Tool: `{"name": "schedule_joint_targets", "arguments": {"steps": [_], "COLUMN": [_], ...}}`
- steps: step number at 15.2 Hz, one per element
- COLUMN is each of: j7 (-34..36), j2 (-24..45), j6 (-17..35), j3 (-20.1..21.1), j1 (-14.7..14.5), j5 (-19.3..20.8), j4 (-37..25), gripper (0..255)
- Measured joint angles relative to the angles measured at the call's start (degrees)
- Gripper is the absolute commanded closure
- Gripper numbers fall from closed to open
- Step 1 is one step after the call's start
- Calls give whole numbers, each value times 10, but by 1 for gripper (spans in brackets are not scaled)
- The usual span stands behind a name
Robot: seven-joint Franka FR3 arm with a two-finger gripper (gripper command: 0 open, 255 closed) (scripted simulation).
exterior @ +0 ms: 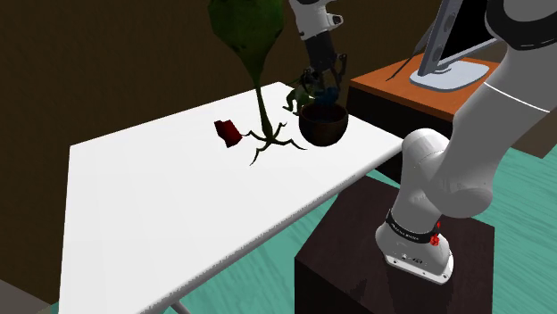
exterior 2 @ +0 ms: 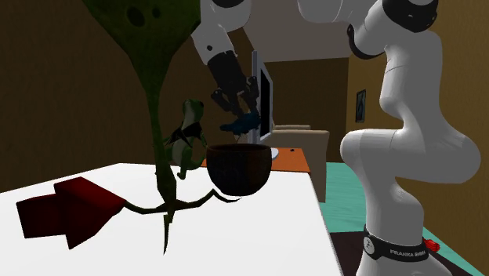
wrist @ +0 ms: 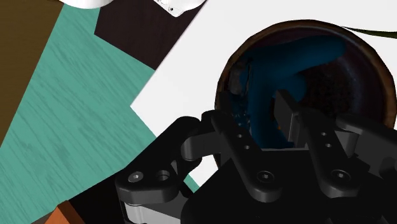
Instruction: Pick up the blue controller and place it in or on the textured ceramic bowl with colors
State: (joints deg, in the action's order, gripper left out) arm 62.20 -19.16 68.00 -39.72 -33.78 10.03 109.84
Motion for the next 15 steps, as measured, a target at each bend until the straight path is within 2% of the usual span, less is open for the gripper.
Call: {"name": "schedule_joint_targets", "arguments": {"steps": [9,15], "j7": [2,2], "j2": [-5,-6], "j6": [68,76], "j3": [-9,-10], "j1": [4,5], "j5": [6,8], "j4": [71,81], "gripper": [255,255]}}
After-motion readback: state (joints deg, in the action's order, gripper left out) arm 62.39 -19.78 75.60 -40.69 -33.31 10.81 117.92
